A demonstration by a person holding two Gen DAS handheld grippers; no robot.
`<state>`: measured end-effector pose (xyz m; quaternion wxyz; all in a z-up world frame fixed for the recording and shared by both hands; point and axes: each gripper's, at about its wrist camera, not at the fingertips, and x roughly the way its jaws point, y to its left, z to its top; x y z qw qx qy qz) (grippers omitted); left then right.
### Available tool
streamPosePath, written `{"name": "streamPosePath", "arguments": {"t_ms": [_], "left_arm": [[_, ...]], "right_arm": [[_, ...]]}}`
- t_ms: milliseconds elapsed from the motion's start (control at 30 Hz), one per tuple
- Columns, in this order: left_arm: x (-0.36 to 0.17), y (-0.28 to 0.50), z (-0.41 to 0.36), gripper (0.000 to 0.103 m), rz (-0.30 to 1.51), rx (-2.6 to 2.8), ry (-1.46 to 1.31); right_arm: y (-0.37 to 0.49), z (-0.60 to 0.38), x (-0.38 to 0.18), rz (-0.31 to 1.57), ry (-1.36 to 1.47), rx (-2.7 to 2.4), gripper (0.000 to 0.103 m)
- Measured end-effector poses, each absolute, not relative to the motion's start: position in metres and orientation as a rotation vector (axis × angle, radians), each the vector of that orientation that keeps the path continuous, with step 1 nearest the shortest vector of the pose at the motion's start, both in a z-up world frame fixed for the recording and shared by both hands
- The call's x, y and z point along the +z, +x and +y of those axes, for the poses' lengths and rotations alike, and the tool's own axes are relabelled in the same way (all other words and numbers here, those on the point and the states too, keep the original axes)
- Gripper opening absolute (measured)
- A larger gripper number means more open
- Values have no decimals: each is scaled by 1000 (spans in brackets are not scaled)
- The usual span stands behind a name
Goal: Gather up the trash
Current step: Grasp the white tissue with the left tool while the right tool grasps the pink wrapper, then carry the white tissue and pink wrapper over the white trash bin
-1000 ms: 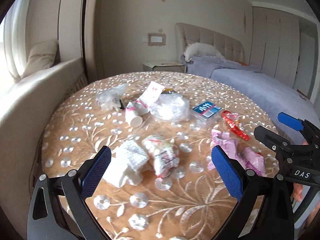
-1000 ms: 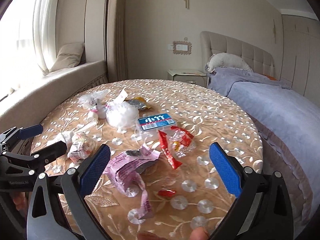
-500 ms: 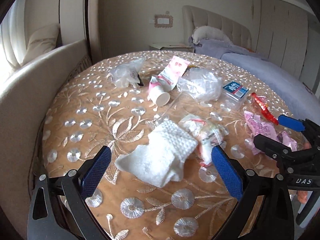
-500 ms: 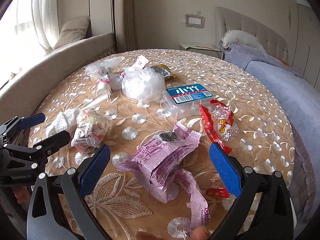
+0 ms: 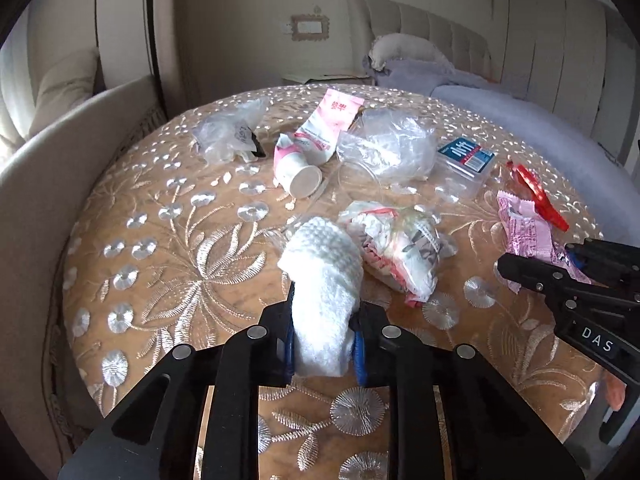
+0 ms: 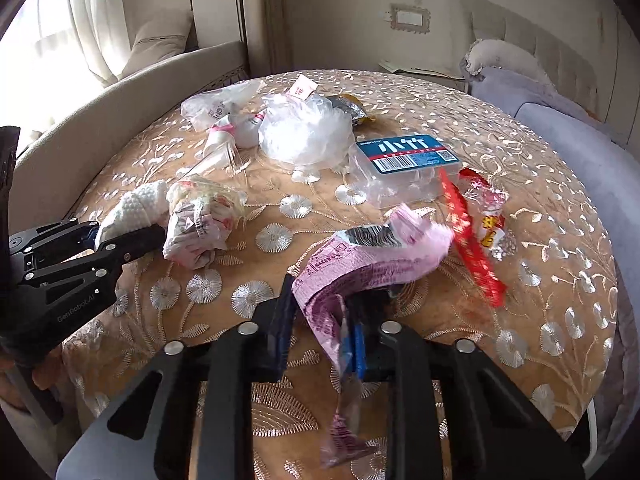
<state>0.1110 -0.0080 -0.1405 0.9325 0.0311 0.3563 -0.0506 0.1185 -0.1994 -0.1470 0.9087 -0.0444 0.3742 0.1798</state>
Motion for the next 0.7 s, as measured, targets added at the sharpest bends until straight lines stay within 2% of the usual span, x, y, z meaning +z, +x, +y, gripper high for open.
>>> {"name": "streamPosePath", "arguments": {"t_ms": [333,700], "left_arm": [[-82,88,-27,20,596,-139,77],[-60,93,-104,20,533,-340,81]], "right_arm": [[95,-219,-95,584,-71,397,21],[72,-264,-61,452,-82,286,21]]}}
